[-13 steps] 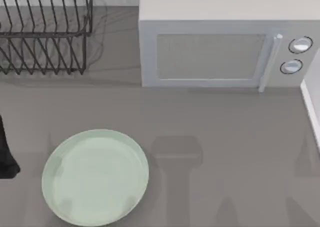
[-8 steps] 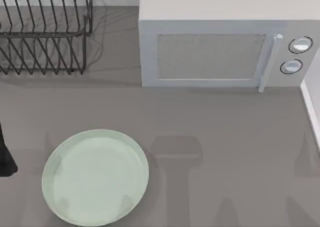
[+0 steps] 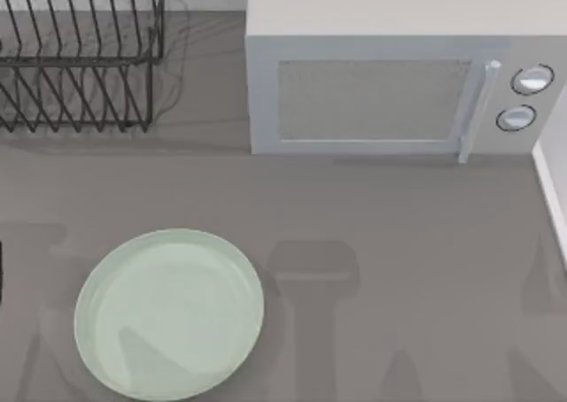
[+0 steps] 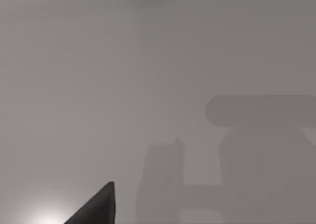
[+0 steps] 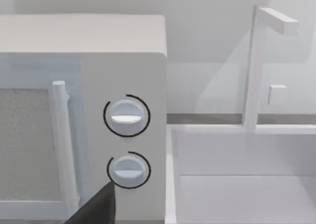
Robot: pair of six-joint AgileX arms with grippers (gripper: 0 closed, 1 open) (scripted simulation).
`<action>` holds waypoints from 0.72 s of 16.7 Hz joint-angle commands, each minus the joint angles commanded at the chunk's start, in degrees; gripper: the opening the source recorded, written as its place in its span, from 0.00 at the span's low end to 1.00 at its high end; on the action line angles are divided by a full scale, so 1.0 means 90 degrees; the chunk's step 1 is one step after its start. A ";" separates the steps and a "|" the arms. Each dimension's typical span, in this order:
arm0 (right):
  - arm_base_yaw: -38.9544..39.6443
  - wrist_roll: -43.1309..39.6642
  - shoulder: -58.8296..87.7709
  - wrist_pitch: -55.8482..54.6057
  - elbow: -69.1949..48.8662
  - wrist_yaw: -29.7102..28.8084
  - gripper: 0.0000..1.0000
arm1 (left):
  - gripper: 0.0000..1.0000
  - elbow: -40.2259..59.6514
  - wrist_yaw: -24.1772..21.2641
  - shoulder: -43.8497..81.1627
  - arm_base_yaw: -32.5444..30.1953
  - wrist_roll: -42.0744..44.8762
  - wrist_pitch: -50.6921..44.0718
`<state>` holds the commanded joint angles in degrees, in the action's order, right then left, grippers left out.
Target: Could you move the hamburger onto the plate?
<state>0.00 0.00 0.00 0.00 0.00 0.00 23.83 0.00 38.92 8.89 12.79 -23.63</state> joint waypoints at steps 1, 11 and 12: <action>0.0000 0.0000 0.0000 0.0000 0.0000 0.0000 1.00 | 1.00 0.0334 0.0000 0.0631 0.0129 0.0186 -0.0358; 0.0000 0.0000 0.0000 0.0000 0.0000 0.0000 1.00 | 1.00 0.3101 0.0008 0.5195 0.1175 0.1676 -0.3137; 0.0000 0.0000 0.0000 0.0000 0.0000 0.0000 1.00 | 1.00 0.3248 0.0007 0.5418 0.1227 0.1751 -0.3267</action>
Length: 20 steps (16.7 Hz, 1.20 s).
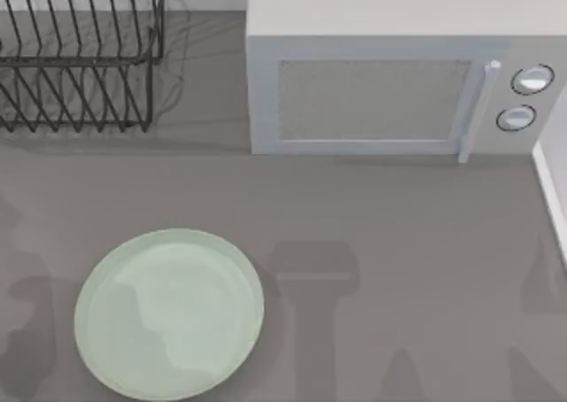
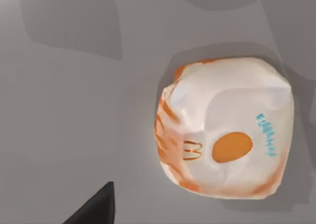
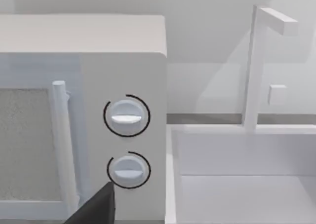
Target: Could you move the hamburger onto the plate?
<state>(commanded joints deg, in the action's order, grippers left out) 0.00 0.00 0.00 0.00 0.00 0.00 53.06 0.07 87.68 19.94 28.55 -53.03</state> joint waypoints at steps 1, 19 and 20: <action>0.0000 0.0000 0.0000 0.0000 0.0000 0.0000 1.00 | 1.00 0.0109 -0.0001 0.0162 0.0038 0.0055 -0.0095; 0.0000 0.0000 0.0000 0.0000 0.0000 0.0000 1.00 | 1.00 -0.0909 -0.0004 0.1430 0.0086 0.0136 0.2073; 0.0000 0.0000 0.0000 0.0000 0.0000 0.0000 1.00 | 1.00 -0.0909 -0.0004 0.1430 0.0086 0.0136 0.2073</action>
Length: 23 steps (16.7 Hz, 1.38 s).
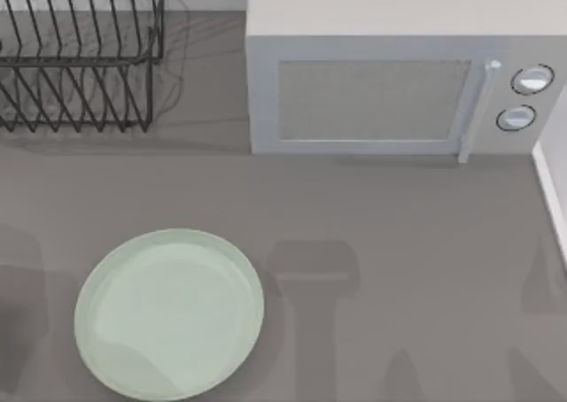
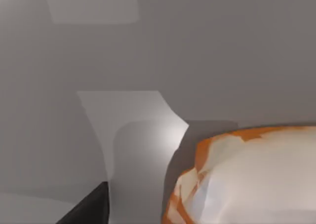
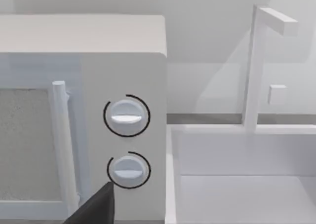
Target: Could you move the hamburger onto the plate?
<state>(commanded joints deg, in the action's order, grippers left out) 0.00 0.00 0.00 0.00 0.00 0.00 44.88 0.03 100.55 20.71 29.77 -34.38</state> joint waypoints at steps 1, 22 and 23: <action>0.0000 0.0000 0.0000 0.0000 0.0000 0.0000 1.00 | 1.00 0.0000 0.0000 0.0000 0.0000 0.0000 0.0000; 0.0000 0.0000 0.0000 0.0000 0.0000 0.0000 1.00 | 0.00 0.0000 0.0000 0.0000 0.0000 0.0000 0.0000; 0.0000 0.0000 0.0000 0.0000 0.0000 0.0000 1.00 | 0.00 0.0000 0.0000 0.0000 0.0000 0.0000 0.0000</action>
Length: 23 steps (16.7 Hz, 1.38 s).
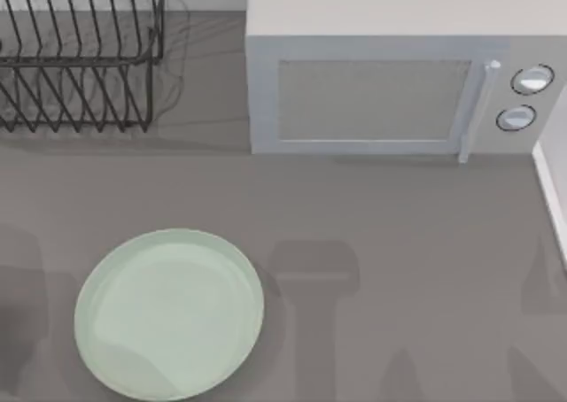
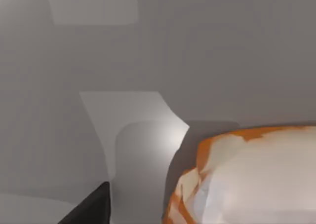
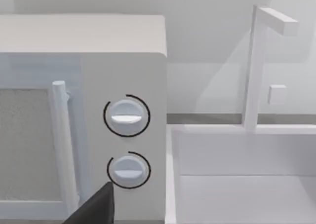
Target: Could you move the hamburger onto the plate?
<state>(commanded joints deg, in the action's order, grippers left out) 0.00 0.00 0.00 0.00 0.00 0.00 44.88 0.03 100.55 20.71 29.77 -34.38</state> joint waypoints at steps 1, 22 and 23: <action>0.0000 0.0000 0.0000 0.0000 0.0000 0.0000 1.00 | 0.00 0.0196 -0.0109 -0.0433 0.0012 0.0021 -0.0440; 0.0000 0.0000 0.0000 0.0000 0.0000 0.0000 1.00 | 0.00 0.1990 -0.0131 -0.1255 -0.0666 0.0444 -0.3159; 0.0000 0.0000 0.0000 0.0000 0.0000 0.0000 1.00 | 0.00 0.2036 -0.0144 -0.1170 -0.0993 0.0644 -0.3156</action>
<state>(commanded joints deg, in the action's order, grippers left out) 0.00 0.00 0.00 0.00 0.00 0.00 63.21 -1.27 90.02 11.77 35.56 -62.78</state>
